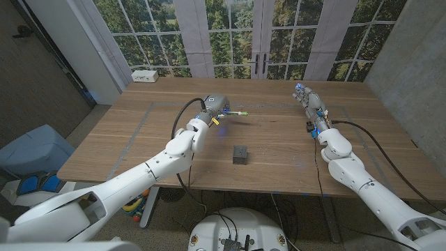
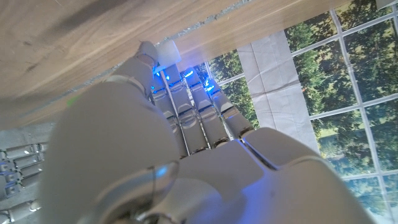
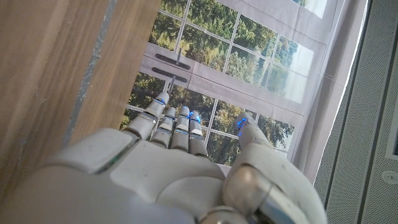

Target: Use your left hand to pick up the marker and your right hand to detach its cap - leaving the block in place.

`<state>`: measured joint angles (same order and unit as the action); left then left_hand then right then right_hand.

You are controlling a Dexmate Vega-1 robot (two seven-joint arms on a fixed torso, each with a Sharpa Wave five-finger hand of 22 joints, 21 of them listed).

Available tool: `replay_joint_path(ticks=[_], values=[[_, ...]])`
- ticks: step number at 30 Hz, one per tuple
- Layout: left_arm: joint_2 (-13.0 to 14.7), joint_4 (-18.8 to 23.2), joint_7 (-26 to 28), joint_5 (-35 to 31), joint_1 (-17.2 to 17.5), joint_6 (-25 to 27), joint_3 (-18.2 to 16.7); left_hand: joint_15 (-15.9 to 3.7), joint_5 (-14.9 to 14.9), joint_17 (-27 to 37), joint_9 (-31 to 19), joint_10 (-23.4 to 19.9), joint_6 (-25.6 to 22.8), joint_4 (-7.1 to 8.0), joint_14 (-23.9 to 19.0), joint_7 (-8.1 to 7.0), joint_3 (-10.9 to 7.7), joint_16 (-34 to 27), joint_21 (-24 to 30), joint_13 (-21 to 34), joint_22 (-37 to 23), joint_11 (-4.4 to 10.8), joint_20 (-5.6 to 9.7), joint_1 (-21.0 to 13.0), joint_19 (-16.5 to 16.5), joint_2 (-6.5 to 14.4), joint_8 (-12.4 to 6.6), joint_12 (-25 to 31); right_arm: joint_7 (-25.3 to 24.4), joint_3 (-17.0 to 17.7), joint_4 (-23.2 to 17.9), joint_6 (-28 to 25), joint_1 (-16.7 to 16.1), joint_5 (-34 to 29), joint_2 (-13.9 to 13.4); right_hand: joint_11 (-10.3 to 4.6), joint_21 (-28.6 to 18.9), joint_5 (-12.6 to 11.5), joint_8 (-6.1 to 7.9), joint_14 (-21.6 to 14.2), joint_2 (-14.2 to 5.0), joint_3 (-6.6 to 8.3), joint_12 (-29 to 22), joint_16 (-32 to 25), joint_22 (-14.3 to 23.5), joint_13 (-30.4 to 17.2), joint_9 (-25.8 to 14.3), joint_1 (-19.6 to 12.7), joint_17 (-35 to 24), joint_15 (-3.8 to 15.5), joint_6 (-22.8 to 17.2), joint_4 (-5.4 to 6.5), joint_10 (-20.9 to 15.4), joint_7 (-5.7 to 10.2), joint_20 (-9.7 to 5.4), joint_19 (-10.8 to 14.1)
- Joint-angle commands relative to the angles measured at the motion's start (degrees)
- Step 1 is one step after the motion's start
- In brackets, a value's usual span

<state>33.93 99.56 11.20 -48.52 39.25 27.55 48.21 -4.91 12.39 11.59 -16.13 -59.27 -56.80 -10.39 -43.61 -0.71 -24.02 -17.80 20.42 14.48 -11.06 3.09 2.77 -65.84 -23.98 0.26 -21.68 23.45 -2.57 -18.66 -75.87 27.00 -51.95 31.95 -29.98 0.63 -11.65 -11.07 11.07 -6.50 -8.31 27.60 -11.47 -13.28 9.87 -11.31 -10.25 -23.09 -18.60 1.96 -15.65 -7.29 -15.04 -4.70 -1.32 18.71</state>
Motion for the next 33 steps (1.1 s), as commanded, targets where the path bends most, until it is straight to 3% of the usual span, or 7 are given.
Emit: replay_joint_path(ticks=[1, 13, 33], values=[[-0.2, 0.8, 6.2, 3.5, 1.8, -0.3, -2.8, -8.82, 0.4, 0.3, -1.1, -9.3, -0.5, 0.04, -0.6, -0.08, 0.11, -0.3, 0.6, 0.3, -0.3, 8.65, -0.05, -2.8, -0.4, 3.3, -0.06, 0.2, -3.7, -0.6, -2.5, 0.1, -0.6, -4.9, -1.1, -0.05, 0.0, -0.6, 0.09, -0.4, 0.06, 0.25, 0.0, -0.1, 0.1, -0.1, -0.2, -0.8, 0.1, 0.04, 0.0, -0.37, -0.3, 0.06, -0.28, 0.5], [-0.1, 2.1, 11.0, 8.7, 3.6, -1.8, -5.9, -8.84, 0.7, 0.3, -1.3, -9.3, -0.4, 0.14, -0.8, -0.11, 0.39, -0.3, 0.7, 0.5, -0.3, 8.61, -0.04, -3.0, -0.5, 3.4, -0.04, 0.2, -6.8, -1.0, -7.5, -2.0, -2.0, -9.5, -3.1, 0.42, -0.5, -0.7, 0.21, -2.9, 0.45, -0.13, -0.3, -1.0, 0.3, -0.2, -0.2, -1.3, 0.3, -1.79, -0.3, -1.27, -1.0, -0.14, 1.66, 2.1], [0.7, 2.4, 15.3, 11.1, 4.0, -5.3, -7.2, -8.86, 1.0, 0.4, -1.7, -9.2, -0.2, 0.18, -1.0, -0.29, 0.85, -0.1, 0.8, 0.8, -0.3, 8.61, 0.03, -3.3, -0.4, 3.5, -0.03, 0.0, -9.4, -1.8, -12.1, -4.2, -2.7, -15.9, -5.2, 0.3, -0.6, -0.8, 0.45, -3.3, 0.61, -0.42, -0.4, -1.3, 0.4, -0.3, -0.3, -1.5, 0.2, -1.92, -1.1, -1.49, -1.6, -0.06, 1.92, 2.4]])
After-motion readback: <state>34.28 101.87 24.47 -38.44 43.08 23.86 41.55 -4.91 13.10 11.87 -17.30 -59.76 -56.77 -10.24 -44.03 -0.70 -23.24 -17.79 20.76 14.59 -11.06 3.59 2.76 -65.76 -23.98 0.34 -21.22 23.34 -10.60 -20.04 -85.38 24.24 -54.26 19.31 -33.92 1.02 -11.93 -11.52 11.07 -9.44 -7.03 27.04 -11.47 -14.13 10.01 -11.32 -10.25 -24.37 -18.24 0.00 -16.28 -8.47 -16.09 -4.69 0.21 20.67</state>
